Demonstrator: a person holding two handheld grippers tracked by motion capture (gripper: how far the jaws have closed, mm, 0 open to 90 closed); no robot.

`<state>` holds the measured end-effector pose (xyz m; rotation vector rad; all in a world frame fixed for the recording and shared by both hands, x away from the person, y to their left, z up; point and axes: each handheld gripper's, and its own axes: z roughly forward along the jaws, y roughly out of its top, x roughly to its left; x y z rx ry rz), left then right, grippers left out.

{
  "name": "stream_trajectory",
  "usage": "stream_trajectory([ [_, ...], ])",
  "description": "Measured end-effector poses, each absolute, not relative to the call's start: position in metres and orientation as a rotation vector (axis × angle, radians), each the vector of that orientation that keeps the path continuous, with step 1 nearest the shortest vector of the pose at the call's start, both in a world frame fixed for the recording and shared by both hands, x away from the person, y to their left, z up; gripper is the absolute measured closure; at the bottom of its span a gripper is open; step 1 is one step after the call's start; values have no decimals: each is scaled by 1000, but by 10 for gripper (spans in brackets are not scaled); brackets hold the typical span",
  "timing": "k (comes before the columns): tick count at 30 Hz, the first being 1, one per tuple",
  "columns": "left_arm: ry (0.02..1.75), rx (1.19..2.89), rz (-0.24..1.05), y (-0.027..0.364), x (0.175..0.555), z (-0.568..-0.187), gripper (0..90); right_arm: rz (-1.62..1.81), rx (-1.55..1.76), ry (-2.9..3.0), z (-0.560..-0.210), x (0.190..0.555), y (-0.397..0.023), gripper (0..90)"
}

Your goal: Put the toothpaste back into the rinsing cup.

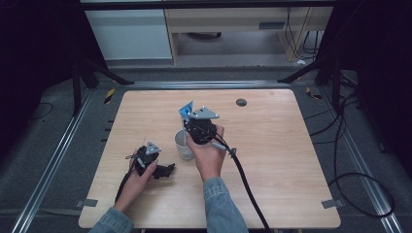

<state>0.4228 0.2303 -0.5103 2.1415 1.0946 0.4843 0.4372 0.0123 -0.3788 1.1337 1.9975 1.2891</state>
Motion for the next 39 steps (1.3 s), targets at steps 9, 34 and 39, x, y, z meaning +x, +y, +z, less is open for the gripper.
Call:
stream_trajectory([
  [9,1096,2140,486,230,423,-510,0,1305,1174,2008,-392,443,10,753],
  [34,1095,2140,486,230,423,-510,0,1353,1250,2032,-406,450,7,751],
  [39,1095,2139,484,230,423,-510,0,1365,1261,2035,-406,451,6,751],
])
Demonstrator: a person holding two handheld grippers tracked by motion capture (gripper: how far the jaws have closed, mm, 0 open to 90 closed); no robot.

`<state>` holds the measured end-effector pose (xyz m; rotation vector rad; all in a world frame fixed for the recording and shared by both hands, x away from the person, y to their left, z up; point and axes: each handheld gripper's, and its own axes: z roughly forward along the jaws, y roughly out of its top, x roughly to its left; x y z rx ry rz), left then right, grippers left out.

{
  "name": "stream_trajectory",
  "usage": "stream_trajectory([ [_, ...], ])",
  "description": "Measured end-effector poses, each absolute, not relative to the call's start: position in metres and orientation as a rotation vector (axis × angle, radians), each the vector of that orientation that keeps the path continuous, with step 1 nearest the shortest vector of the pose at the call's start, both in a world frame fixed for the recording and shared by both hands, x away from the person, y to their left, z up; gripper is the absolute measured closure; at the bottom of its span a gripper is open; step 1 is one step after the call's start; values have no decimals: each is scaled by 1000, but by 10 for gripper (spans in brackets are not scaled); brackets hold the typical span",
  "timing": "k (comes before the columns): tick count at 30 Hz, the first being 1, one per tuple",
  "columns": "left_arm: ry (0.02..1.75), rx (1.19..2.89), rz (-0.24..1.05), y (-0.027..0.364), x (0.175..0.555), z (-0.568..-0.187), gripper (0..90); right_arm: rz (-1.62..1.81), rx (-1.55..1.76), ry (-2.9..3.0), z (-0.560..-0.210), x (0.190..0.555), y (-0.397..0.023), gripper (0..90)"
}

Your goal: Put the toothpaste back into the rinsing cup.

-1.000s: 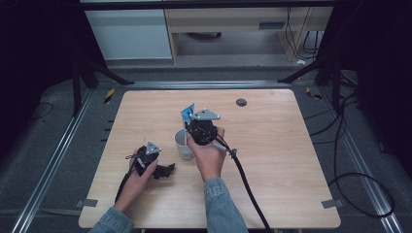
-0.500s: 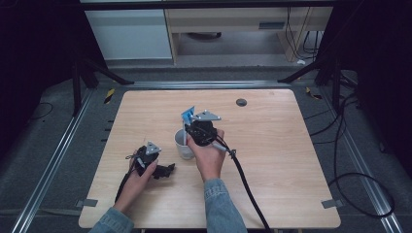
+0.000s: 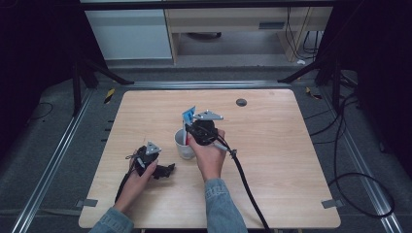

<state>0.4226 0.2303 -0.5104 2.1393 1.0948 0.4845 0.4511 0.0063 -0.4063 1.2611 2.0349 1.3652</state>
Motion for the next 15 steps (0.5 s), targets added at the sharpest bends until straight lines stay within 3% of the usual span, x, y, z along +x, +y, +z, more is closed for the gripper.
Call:
stream_trajectory([
  [15,1095,2139,485,230,423,-510,0,1390,1302,2043,-405,454,2,730],
])
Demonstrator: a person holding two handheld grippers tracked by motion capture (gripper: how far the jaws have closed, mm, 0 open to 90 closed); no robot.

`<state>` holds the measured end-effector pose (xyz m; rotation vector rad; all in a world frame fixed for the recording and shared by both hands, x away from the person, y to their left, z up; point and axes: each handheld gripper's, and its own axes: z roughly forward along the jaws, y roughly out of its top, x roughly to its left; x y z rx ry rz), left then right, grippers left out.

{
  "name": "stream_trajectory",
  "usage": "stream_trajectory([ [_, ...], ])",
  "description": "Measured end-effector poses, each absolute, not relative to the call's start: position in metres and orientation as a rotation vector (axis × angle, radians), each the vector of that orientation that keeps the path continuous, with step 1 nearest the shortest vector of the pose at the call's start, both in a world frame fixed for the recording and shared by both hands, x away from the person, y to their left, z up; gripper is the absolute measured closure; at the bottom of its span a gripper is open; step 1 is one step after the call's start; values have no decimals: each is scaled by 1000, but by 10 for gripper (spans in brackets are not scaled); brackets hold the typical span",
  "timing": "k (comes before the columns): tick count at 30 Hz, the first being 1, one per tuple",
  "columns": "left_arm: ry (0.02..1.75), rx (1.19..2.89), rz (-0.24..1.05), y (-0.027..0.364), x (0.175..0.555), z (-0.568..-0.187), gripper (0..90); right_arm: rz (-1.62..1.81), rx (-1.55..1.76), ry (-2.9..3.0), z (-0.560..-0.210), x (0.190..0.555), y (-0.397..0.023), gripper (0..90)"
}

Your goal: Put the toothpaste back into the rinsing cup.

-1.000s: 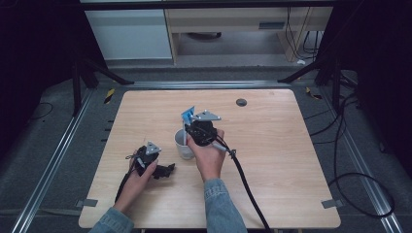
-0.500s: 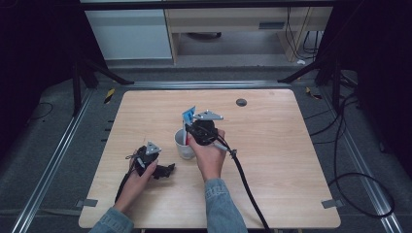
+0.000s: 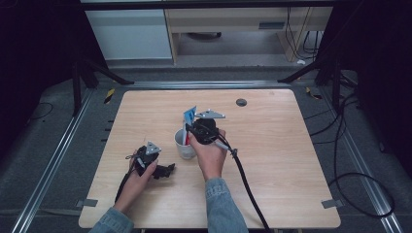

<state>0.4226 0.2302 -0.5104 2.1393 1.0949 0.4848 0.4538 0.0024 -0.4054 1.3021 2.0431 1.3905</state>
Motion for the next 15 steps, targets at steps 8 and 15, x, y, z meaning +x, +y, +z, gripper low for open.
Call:
stream_trajectory([
  [8,1095,2139,484,230,423,-510,0,1395,1339,2044,-404,457,-3,656],
  [15,1095,2139,484,230,423,-510,0,1381,1353,2045,-405,457,-7,644],
])
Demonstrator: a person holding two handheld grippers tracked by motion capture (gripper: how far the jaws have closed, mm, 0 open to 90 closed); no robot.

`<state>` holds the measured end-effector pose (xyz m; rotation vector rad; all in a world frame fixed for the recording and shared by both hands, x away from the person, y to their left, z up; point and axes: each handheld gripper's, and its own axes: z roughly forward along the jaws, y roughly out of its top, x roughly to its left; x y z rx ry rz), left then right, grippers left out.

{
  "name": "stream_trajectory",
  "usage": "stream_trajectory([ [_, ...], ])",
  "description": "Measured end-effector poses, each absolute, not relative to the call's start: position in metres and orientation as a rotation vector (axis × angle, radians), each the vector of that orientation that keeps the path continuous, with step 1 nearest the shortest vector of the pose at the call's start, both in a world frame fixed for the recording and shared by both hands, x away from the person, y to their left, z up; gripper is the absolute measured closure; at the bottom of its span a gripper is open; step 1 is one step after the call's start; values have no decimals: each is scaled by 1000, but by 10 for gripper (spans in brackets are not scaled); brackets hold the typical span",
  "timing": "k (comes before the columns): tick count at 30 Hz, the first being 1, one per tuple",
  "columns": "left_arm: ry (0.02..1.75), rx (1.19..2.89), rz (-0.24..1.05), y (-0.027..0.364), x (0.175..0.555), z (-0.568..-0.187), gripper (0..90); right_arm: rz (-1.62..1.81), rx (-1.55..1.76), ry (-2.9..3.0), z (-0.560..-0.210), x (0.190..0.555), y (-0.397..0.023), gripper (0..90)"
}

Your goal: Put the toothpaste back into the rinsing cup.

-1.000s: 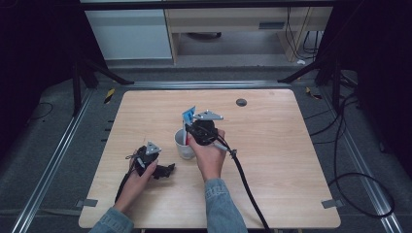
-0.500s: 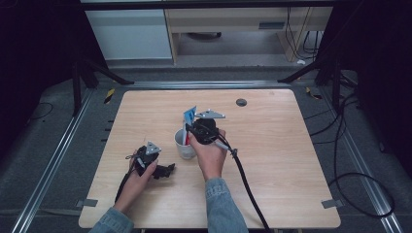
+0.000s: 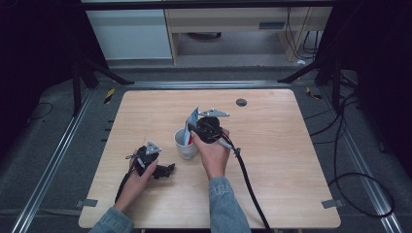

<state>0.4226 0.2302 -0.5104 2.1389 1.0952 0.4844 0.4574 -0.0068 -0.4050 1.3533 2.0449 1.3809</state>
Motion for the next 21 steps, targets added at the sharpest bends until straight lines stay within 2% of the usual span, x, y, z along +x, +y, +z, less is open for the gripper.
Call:
stream_trajectory([
  [13,1095,2139,485,230,423,-510,0,1327,1325,2051,-403,456,-7,579],
  [21,1095,2139,485,230,423,-510,0,1266,1305,2033,-400,454,-8,498],
])
